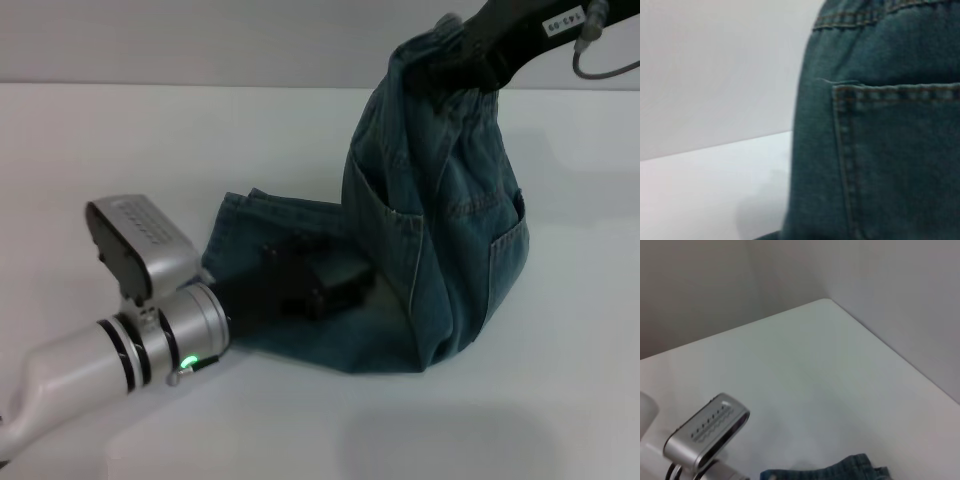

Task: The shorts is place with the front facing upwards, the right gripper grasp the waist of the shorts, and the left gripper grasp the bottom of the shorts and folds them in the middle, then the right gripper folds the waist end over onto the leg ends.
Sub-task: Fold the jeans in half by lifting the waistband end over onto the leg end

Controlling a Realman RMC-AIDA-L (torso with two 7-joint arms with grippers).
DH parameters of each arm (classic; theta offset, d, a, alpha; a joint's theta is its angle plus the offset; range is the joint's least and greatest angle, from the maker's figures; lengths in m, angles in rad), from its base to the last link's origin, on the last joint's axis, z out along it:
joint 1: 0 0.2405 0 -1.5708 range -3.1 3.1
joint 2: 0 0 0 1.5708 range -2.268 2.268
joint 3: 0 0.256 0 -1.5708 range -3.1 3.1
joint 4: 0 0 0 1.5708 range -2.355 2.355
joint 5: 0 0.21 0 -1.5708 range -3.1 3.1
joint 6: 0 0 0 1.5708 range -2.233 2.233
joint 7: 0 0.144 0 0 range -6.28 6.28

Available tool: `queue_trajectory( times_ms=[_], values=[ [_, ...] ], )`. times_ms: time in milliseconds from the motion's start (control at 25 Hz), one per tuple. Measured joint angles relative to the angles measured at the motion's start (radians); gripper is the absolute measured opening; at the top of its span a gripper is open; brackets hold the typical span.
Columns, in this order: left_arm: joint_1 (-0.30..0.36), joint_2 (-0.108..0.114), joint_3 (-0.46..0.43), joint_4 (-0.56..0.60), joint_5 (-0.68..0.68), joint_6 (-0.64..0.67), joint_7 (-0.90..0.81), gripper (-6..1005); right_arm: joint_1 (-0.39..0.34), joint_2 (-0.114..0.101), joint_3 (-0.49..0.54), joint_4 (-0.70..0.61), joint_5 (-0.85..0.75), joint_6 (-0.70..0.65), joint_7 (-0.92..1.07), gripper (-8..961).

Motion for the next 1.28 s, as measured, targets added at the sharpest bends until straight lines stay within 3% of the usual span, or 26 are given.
queue_trajectory(
  times_ms=[200, 360, 720, 880, 1200, 1280],
  values=[
    [0.025, 0.001, -0.09, 0.076, -0.002, 0.013, 0.0, 815, -0.009, 0.021, -0.031, 0.019, 0.021, 0.003, -0.031, 23],
    [0.055, 0.003, -0.218, 0.143, -0.005, 0.038, 0.0, 815, -0.014, 0.023, -0.077, 0.049, 0.054, 0.019, -0.038, 21],
    [0.112, 0.007, -0.407, 0.232, -0.006, 0.141, 0.0, 816, -0.008, 0.029, -0.253, 0.138, 0.084, 0.128, -0.061, 22],
    [0.134, 0.009, -0.439, 0.244, -0.006, 0.169, 0.001, 816, 0.013, 0.032, -0.34, 0.189, 0.09, 0.193, -0.061, 23],
    [0.156, 0.007, -0.447, 0.247, -0.006, 0.171, 0.012, 815, 0.112, 0.037, -0.42, 0.377, 0.126, 0.302, -0.064, 65],
    [0.158, 0.007, -0.447, 0.247, -0.006, 0.172, 0.012, 815, 0.124, 0.037, -0.438, 0.393, 0.127, 0.331, -0.071, 149]
  ],
)
